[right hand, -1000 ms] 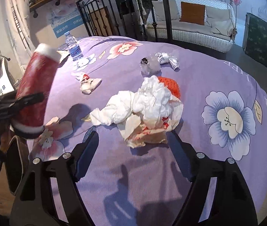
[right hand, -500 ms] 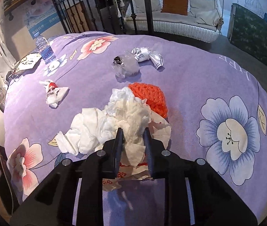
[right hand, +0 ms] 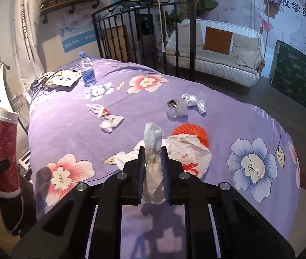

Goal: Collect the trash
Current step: 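Grasp a white tissue from the pile with the right tool and lift it, then carry the red paper cup to the black bin and open the left tool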

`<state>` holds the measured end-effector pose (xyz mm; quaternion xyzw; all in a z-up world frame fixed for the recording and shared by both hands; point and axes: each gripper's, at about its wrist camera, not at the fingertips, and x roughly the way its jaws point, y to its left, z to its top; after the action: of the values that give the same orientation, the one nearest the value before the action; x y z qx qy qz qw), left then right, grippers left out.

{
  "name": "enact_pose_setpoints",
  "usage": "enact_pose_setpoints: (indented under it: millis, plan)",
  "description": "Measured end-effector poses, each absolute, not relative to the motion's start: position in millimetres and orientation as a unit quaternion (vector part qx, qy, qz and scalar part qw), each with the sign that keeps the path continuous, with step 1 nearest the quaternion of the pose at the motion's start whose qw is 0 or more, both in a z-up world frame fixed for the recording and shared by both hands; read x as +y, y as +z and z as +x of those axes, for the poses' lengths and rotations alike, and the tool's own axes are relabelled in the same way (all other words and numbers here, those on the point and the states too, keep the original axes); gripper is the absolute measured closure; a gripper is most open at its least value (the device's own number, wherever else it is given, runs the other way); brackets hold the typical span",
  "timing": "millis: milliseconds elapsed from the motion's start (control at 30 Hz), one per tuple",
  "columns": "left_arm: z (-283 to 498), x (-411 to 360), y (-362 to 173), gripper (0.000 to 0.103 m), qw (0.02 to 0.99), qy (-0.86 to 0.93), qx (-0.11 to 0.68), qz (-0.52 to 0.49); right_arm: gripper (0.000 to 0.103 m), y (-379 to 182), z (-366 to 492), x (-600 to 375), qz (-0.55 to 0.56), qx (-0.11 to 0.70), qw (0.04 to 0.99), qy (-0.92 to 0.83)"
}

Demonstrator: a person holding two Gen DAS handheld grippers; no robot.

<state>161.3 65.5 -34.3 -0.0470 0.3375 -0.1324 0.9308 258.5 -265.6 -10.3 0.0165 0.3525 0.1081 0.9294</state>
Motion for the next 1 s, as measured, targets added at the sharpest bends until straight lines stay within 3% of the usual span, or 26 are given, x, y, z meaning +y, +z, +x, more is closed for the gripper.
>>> enact_pose_setpoints:
  millis: [267, 567, 1000]
  plan:
    - [125.1, 90.8, -26.1, 0.029, 0.94, -0.101, 0.32, -0.06, 0.088, 16.0, 201.3, -204.1, 0.022, 0.331, 0.922, 0.2]
    - [77.2, 139.5, -33.0, 0.029, 0.942, -0.039, 0.32, -0.091, 0.088, 2.2, 146.9, -116.5, 0.032, 0.316, 0.903, 0.288]
    - [34.4, 218.5, -76.5, 0.029, 0.905, 0.085, 0.394, -0.138, 0.088, -18.1, 107.9, -31.7, 0.015, 0.315, 0.875, 0.367]
